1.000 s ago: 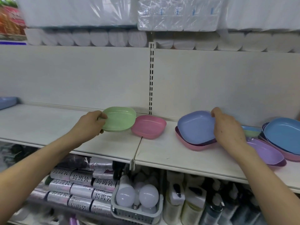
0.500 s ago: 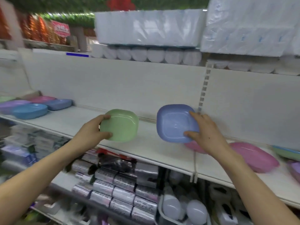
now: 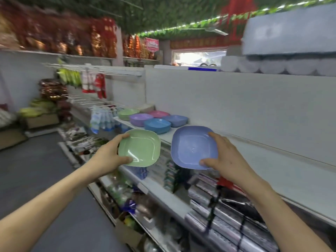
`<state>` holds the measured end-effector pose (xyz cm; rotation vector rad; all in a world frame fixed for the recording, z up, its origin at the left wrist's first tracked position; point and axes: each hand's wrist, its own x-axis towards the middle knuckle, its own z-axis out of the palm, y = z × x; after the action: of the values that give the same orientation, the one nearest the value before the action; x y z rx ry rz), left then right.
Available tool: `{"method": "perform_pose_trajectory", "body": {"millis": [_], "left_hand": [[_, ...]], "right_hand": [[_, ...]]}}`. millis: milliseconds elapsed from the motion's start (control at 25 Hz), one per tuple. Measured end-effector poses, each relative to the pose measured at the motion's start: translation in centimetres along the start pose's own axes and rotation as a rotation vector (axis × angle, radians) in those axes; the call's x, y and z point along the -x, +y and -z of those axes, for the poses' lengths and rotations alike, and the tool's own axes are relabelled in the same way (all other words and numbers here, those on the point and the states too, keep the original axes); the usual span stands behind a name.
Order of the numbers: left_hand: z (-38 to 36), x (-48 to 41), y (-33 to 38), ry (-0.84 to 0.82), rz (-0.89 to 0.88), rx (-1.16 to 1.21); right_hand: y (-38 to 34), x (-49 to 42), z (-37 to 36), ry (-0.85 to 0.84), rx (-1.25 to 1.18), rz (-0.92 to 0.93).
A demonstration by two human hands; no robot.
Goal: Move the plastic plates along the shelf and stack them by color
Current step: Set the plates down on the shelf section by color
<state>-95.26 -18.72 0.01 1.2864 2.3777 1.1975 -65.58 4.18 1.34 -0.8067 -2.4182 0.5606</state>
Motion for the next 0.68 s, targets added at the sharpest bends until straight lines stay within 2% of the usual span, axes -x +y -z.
{"method": "perform_pose_trajectory", "body": {"millis": [200,400,680], "left_hand": [[4.6,-2.9,-5.7,0.096,0.019,0.009],[6.7,-8.1,-9.8,0.121,0.055,0.022],[10.0,-21.5,-11.1,0.108,-0.001,-0.046]], "right_hand": [[-4.2,-6.3,-6.2,-0.035,-0.024,0.042],[-5.7,-13.7,-10.7,-0.019,-0.054,0.058],[-6.0,-26.7,-14.3,0.061,-0.117,0.019]]}}
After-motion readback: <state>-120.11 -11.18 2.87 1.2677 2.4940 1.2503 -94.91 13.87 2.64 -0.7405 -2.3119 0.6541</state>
